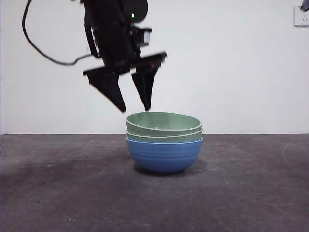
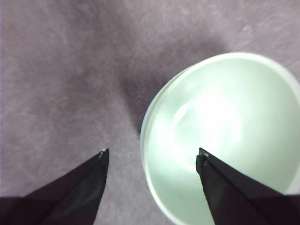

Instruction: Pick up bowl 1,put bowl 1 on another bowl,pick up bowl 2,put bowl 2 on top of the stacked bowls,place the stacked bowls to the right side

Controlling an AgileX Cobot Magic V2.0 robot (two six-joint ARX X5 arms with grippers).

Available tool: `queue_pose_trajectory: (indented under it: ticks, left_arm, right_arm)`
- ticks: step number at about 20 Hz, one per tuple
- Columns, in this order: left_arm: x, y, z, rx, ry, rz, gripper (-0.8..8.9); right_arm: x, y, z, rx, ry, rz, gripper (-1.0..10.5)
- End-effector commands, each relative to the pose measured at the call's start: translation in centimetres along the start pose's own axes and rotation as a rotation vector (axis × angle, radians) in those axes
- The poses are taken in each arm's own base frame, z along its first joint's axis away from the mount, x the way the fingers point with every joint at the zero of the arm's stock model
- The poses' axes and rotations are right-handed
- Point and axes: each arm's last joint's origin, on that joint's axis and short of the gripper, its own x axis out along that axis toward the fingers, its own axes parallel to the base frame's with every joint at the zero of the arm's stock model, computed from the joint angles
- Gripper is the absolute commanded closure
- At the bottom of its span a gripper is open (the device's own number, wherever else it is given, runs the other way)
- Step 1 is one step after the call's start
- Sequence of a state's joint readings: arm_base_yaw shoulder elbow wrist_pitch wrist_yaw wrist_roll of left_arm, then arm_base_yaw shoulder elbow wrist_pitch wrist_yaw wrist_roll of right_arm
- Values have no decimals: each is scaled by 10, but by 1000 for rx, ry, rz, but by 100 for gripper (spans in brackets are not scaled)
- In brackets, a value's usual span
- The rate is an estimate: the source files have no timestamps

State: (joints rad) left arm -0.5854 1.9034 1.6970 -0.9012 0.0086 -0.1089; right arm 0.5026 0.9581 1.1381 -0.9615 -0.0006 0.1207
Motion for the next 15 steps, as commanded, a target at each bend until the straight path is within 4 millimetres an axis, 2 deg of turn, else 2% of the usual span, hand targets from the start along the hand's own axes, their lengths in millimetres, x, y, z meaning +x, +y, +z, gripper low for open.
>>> queue_pose_trajectory:
  ticks: [1, 3, 7, 12, 15]
  left_arm:
    - [-36, -2, 6, 33, -44, 1, 492]
    - [-71, -2, 6, 61, -63, 0, 492]
    - [-138, -1, -9, 105, -96, -1, 493]
    - [-212, 3, -46, 110, -210, -8, 494]
    - [-243, 4, -66, 110, -281, -13, 494]
  right_arm:
    - [16, 2, 7, 16, 13, 38, 630]
    - [36, 5, 18, 34, 15, 108, 534]
    - [92, 8, 34, 78, 47, 127, 532]
    - [178, 6, 31, 145, 174, 113, 532]
    - [218, 3, 24, 204, 214, 107, 533]
